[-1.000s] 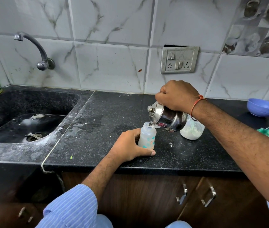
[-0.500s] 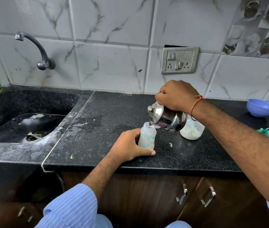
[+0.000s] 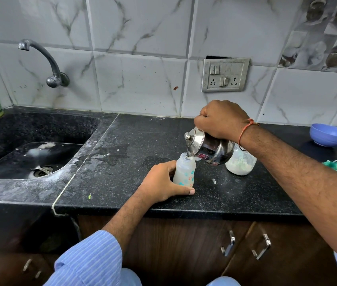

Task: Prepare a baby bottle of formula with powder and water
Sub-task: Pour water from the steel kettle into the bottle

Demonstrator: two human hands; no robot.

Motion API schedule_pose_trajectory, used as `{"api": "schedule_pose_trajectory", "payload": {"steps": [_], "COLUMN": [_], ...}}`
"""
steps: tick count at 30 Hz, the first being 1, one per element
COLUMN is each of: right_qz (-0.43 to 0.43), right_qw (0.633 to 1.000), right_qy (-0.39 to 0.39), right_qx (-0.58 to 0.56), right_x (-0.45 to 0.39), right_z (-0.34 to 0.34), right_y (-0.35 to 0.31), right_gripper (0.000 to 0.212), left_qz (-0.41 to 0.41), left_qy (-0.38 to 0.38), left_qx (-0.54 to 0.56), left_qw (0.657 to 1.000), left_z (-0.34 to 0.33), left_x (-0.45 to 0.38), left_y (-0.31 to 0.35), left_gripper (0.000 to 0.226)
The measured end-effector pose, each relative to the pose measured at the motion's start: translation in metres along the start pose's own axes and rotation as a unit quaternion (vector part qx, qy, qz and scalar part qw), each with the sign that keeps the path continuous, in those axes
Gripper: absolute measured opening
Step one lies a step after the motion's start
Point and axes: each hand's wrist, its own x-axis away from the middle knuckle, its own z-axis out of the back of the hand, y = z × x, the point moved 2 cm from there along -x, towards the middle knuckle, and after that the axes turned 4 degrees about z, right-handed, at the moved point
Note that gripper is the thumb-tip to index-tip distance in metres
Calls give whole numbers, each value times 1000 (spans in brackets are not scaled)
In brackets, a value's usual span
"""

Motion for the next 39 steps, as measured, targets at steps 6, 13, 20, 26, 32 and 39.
{"api": "schedule_pose_trajectory", "payload": {"steps": [6, 13, 20, 26, 32, 39], "right_qz": [-4, -7, -3, -3, -2, 0], "right_qw": [1000, 1000, 1000, 1000, 1000, 1000], "right_qy": [1, 0, -2, -4, -4, -2], "right_qx": [0, -2, 1, 1, 5, 1], "right_x": [0, -1, 0, 0, 0, -1], "right_z": [0, -1, -1, 0, 0, 0], "right_y": [0, 1, 0, 0, -1, 0], "right_gripper": [38, 37, 37, 38, 39, 40], "left_qz": [1, -1, -2, -3, -3, -4], "left_qy": [3, 3, -2, -6, -5, -5], "left_qx": [3, 4, 16, 23, 16, 17], "left_qw": [1000, 1000, 1000, 1000, 1000, 1000], "left_z": [-1, -1, -2, -3, -2, -2], "left_x": [-1, -2, -2, -2, -3, -2], "left_y": [-1, -3, -5, -5, -5, -6], "left_gripper": [67, 67, 67, 78, 73, 76]}}
